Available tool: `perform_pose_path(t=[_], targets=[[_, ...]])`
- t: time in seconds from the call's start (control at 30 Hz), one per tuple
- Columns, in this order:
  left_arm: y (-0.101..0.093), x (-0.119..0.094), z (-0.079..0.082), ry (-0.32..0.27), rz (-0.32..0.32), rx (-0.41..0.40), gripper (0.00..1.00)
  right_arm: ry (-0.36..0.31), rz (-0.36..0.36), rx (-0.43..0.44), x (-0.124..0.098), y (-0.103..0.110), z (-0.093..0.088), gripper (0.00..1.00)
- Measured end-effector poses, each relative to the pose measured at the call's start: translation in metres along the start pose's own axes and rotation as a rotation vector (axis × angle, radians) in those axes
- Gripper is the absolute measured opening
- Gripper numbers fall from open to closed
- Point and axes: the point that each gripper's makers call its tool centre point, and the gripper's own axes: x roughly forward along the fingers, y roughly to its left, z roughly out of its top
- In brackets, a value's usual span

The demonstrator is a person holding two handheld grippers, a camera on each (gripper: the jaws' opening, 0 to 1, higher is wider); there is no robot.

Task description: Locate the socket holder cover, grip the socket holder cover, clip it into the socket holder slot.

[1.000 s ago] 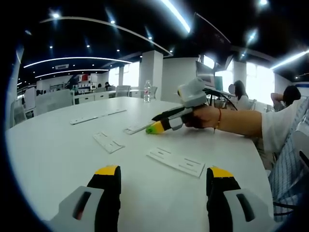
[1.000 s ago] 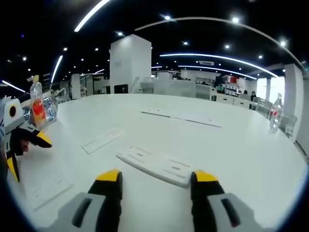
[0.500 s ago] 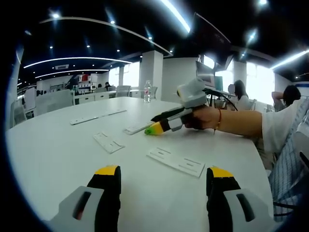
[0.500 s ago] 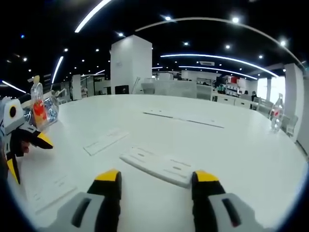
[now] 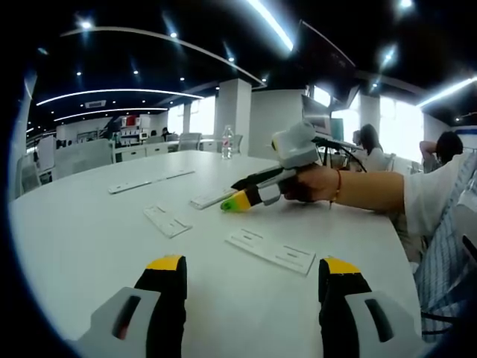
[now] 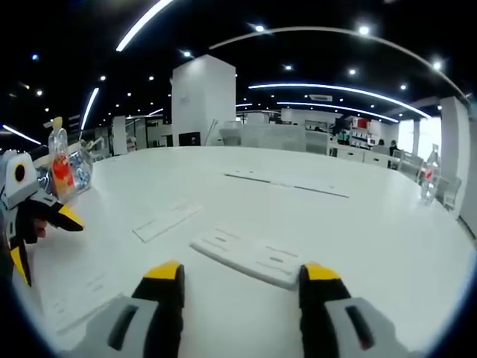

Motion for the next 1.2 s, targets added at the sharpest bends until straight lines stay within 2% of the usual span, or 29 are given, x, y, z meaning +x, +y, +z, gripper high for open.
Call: perform_pose_path(t=[0.37, 0.47, 0.6, 0.73, 0.9, 1.1, 1.2], targets=[[-0.001, 0.001, 0.000, 0.000, -0.002, 0.001, 0.72, 0.009, -0.004, -0.007, 0.001, 0.001, -0.001, 0.64], [0.001, 0.001, -0.001, 0.003, 0.003, 0.000, 0.72, 0.012, -0.020, -0.014, 0.001, -0.004, 0.000, 0.59], [0.005, 0.000, 0.000, 0.000, 0.015, -0.002, 0.72, 0.012, -0.015, 0.003, -0.005, -0.011, 0.001, 0.58], [0.004, 0.000, 0.001, -0.003, 0.011, -0.001, 0.72, -0.023, -0.032, 0.008, -0.016, -0.018, 0.013, 0.58], [0.006, -0.001, 0.002, -0.010, 0.017, 0.001, 0.72, -0.083, -0.016, 0.014, -0.033, -0.018, 0.034, 0.58], [0.007, 0.000, -0.001, 0.002, 0.019, 0.002, 0.72, -0.143, -0.009, -0.012, -0.061, -0.014, 0.051, 0.58], [0.008, 0.000, 0.001, -0.005, 0.021, 0.000, 0.72, -0.200, 0.004, -0.018, -0.079, -0.015, 0.065, 0.58]])
